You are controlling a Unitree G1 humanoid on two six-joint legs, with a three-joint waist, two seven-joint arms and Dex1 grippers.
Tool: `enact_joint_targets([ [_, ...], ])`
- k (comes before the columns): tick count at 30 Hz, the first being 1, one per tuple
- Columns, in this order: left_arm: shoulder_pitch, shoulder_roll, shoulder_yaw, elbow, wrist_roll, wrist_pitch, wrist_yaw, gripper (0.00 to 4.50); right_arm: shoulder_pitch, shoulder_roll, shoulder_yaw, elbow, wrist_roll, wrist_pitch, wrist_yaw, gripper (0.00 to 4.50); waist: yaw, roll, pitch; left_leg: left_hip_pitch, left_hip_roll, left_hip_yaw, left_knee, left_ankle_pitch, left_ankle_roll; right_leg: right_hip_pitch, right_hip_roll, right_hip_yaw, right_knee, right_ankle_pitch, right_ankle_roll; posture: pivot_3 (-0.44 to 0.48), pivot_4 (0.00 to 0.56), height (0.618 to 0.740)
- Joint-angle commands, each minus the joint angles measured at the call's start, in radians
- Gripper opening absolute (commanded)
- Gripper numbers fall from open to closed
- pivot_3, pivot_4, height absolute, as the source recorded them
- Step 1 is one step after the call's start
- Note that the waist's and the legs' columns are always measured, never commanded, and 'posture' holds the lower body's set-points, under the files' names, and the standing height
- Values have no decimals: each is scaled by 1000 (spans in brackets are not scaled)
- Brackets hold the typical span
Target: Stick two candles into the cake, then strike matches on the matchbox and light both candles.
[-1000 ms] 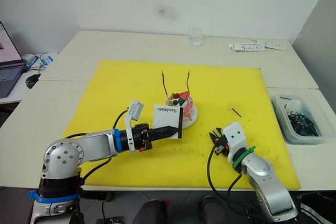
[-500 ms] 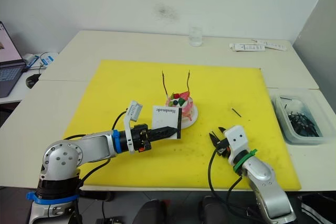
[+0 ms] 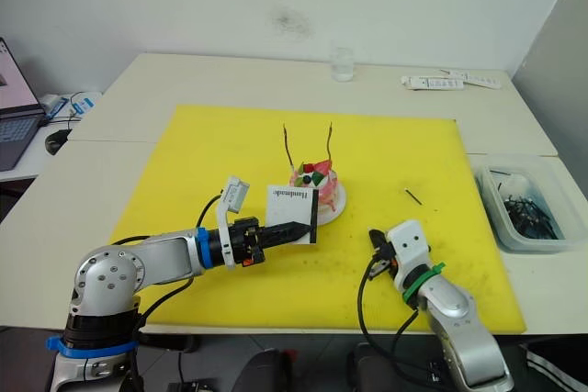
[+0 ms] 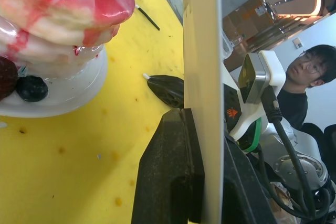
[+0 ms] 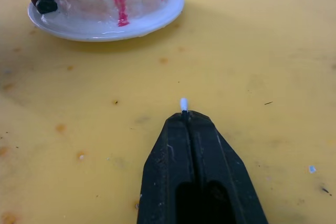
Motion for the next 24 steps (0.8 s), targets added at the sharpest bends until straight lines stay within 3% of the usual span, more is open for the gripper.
enact_joint_targets([
  [1, -2, 4, 8, -35, -14, -13, 1, 0, 10, 1, 7, -28, 4, 26, 4, 26, 0, 0, 0, 0, 0, 0, 0, 0, 0, 0, 0, 0, 0, 0, 0, 0, 150, 740],
  [7, -4, -6, 4, -33, -13, -16, 13, 0, -34, -37, -15, -148, 52, 104, 48, 26, 0, 0, 0, 0, 0, 0, 0, 0, 0, 0, 0, 0, 0, 0, 0, 0, 150, 740],
  [15, -56, -42, -8, -4, -9, -19, 33, 0, -264, -236, -24, -420, 232, 447, 192, 26, 1, 0, 0, 0, -1, 0, 1, 0, 0, 0, 0, -1, 0, 0, 0, 0, 150, 740],
  [19, -65, -43, -18, 6, 2, -19, 24, 0, -350, -331, 10, -453, 264, 511, 241, 26, 1, 0, 0, -1, -1, 0, 0, 0, 0, 0, 0, 0, -1, 0, 0, 0, 150, 740],
  [24, -69, -42, -22, 7, 7, -23, 18, 0, -382, -351, 45, -454, 257, 518, 236, 26, 1, 0, 0, -1, -1, 0, 0, 0, 0, 0, 0, -1, -1, 0, 0, 0, 150, 740],
])
